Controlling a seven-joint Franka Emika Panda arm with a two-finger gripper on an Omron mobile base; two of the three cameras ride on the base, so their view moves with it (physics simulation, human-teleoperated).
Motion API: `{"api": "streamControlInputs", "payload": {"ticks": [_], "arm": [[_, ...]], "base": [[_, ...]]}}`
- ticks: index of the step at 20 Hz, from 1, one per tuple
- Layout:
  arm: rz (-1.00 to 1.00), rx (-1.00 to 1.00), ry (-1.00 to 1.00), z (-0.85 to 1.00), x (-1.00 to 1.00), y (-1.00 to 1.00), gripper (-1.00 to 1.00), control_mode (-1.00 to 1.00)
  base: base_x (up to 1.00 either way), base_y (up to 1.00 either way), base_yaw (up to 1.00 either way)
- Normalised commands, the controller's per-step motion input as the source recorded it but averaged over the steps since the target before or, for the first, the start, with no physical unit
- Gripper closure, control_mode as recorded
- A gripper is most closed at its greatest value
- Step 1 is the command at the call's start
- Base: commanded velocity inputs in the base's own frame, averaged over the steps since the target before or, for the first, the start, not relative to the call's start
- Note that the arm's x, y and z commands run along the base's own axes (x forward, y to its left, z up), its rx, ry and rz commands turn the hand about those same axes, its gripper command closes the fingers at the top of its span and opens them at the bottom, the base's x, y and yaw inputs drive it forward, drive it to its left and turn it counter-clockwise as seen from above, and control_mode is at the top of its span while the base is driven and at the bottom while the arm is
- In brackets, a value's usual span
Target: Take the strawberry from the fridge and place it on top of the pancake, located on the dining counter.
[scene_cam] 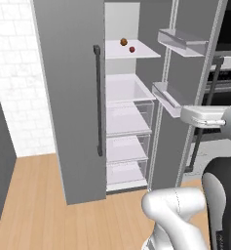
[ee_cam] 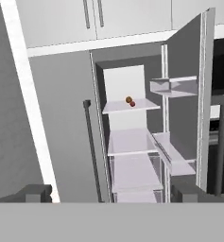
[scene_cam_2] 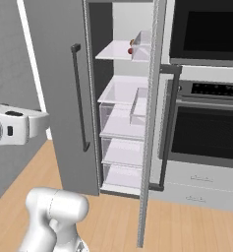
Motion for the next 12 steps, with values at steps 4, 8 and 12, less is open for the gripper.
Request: {"api": "streamControlInputs", "payload": {"ticks": [4,8,12], "arm": [[0.0,0.0,0.0,0.0,0.0,0.0,-1.0,1.0],[0.0,0.0,0.0,0.0,0.0,0.0,-1.0,1.0],[0.0,0.0,0.0,0.0,0.0,0.0,-1.0,1.0]], "base": [[0.85,-0.03,0.0],[1.0,-0.12,-0.01],[1.0,-0.17,-0.05]]}}
